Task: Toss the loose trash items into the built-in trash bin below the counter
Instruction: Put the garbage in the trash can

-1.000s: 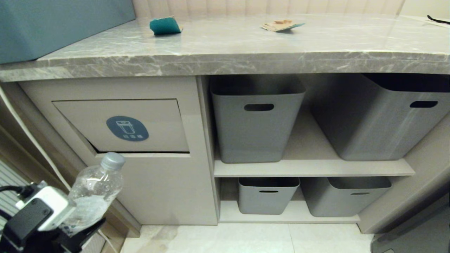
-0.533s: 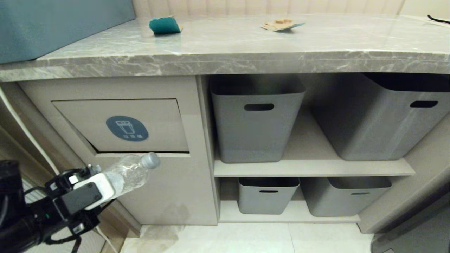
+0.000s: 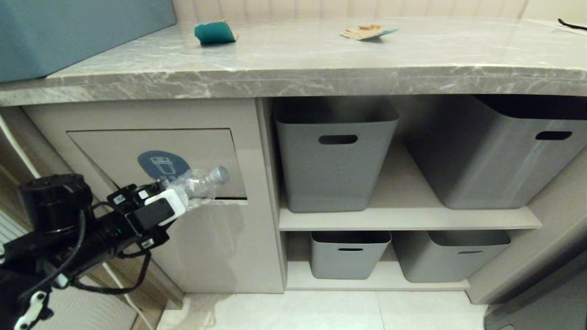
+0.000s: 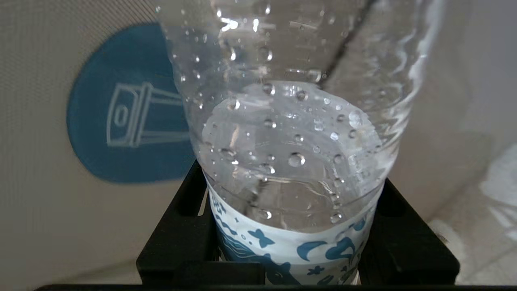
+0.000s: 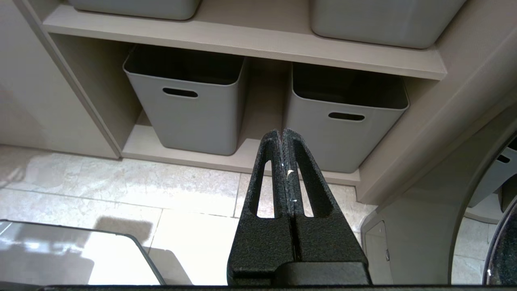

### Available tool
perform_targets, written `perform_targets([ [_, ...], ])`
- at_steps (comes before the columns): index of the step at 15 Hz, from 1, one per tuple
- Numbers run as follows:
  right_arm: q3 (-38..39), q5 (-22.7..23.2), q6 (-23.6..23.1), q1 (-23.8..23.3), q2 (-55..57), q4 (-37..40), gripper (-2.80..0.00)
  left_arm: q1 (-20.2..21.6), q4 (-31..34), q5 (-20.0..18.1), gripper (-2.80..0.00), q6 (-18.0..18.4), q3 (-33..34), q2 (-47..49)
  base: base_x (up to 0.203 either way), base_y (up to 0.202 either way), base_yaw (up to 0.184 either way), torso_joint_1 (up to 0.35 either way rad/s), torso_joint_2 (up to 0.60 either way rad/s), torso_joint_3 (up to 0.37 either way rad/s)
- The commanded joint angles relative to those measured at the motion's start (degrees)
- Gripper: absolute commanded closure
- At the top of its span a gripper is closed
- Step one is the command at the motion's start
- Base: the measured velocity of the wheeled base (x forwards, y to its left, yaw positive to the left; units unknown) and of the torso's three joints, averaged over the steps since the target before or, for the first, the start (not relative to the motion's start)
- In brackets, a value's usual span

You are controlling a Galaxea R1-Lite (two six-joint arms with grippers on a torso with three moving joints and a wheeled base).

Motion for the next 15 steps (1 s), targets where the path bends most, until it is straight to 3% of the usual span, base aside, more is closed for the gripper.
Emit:
perform_targets([
  [1, -0.08, 0.04, -0.06, 0.02, 0.00, 0.05, 0.00, 0.09, -0.33, 0.05, 0.00, 0.58, -3.97, 3.85, 0.000, 0.000, 0.000, 0.000, 0.00, 0.000],
  [7, -0.08, 0.04, -0.21, 0.02, -0.01, 0.07, 0.00, 1.47, -0.09, -0.07, 0.00, 10.99, -5.98, 5.02, 0.000, 0.000, 0.000, 0.000, 0.00, 0.000],
  [12, 0.00, -0.05, -0.21, 0.02, -0.08, 0.03, 0.00, 3.70, 0.69, -0.10, 0.00, 14.26, -8.05, 7.69, 0.000, 0.000, 0.000, 0.000, 0.00, 0.000],
  [15, 0.00, -0.14, -0.21, 0.02, -0.04, 0.02, 0.00, 3.96, 1.44, -2.30, 0.00, 15.54, -11.59, 10.41, 0.000, 0.000, 0.000, 0.000, 0.00, 0.000],
])
